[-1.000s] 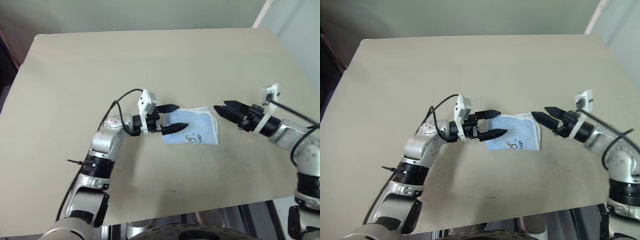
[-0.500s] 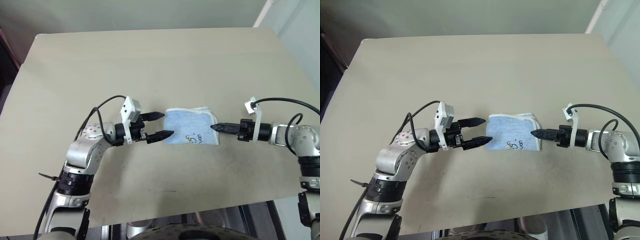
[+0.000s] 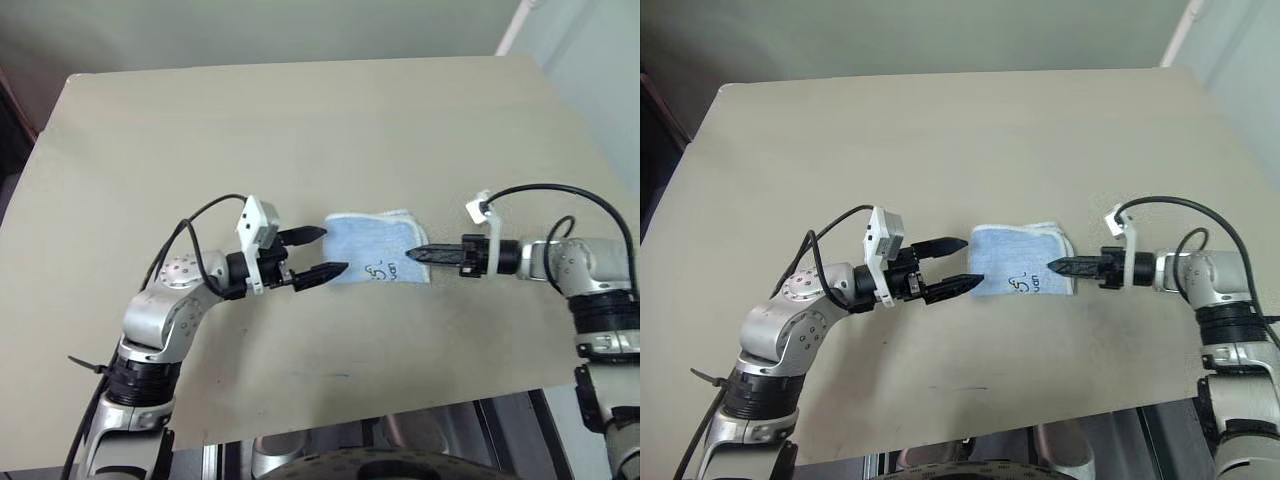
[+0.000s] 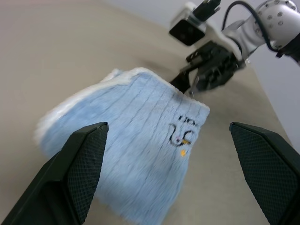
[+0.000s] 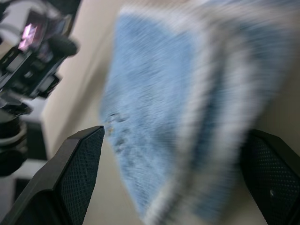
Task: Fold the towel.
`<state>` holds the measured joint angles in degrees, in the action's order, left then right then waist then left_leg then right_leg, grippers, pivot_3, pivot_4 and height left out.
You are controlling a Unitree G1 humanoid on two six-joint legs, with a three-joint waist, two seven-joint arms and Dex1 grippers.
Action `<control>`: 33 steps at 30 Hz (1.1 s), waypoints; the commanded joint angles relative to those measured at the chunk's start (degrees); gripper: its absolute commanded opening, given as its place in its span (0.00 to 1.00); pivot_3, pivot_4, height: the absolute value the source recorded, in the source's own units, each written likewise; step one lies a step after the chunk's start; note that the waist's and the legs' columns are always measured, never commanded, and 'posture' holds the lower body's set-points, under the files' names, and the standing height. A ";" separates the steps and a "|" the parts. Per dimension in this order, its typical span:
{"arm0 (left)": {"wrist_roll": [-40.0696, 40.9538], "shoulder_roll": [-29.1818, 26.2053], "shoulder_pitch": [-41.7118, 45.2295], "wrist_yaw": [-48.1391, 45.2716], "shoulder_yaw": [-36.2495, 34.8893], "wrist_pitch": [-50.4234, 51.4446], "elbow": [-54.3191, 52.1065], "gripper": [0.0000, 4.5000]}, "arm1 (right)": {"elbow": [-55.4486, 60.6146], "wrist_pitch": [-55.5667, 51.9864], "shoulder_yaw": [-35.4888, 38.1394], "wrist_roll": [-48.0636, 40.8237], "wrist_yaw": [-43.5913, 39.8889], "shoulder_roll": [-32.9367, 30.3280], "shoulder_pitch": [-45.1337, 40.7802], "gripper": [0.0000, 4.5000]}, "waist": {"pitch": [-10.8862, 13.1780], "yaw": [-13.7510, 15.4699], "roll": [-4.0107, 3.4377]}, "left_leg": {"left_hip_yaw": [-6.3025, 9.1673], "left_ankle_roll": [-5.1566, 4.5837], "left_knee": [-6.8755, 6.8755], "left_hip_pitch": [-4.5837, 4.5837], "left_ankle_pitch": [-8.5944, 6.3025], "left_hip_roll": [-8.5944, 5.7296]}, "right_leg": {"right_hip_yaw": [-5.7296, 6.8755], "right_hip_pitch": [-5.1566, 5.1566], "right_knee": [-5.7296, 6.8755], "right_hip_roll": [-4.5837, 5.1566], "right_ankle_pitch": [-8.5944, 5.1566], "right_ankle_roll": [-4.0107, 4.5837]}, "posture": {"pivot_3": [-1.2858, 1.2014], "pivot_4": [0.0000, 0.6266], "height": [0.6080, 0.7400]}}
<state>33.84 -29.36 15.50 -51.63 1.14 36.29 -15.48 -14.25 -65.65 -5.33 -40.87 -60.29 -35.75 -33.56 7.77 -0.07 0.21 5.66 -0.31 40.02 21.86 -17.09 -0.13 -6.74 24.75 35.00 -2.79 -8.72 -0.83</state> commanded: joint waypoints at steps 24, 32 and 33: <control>-1.12 2.14 3.57 -0.72 2.76 -2.43 2.29 1.00 | 12.57 -10.24 19.48 -7.58 8.93 0.89 4.04 0.00 | 0.03 0.49 -0.06 | 0.07 0.16 -0.01 0.07 0.16 -0.04 | 0.02 0.03 -0.06 0.01 -0.04 0.02 | 0.52 0.24 1.00; -2.13 3.60 5.94 -3.37 5.46 -3.97 5.75 1.00 | 25.54 -14.32 47.25 -18.64 29.95 4.76 6.08 0.00 | 0.04 0.69 -0.06 | 0.07 0.09 0.00 0.07 0.14 -0.08 | -0.01 0.01 -0.08 0.02 -0.09 -0.05 | 0.52 0.24 1.00; -2.23 3.79 6.16 -3.58 5.68 -4.08 6.09 1.00 | 25.89 -14.06 49.77 -19.46 32.81 5.37 5.91 0.00 | 0.04 0.76 -0.06 | 0.07 0.05 0.00 0.07 0.12 -0.08 | -0.01 0.01 -0.07 0.02 -0.10 -0.07 | 0.52 0.24 1.00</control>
<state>31.91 -25.88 20.59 -54.15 6.48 33.65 -8.97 9.50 -80.46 39.03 -57.89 -32.05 -30.45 -27.17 7.81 0.69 0.14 5.72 -0.32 40.02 21.93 -17.01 -0.20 -6.75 24.75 34.93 -2.76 -8.82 -0.91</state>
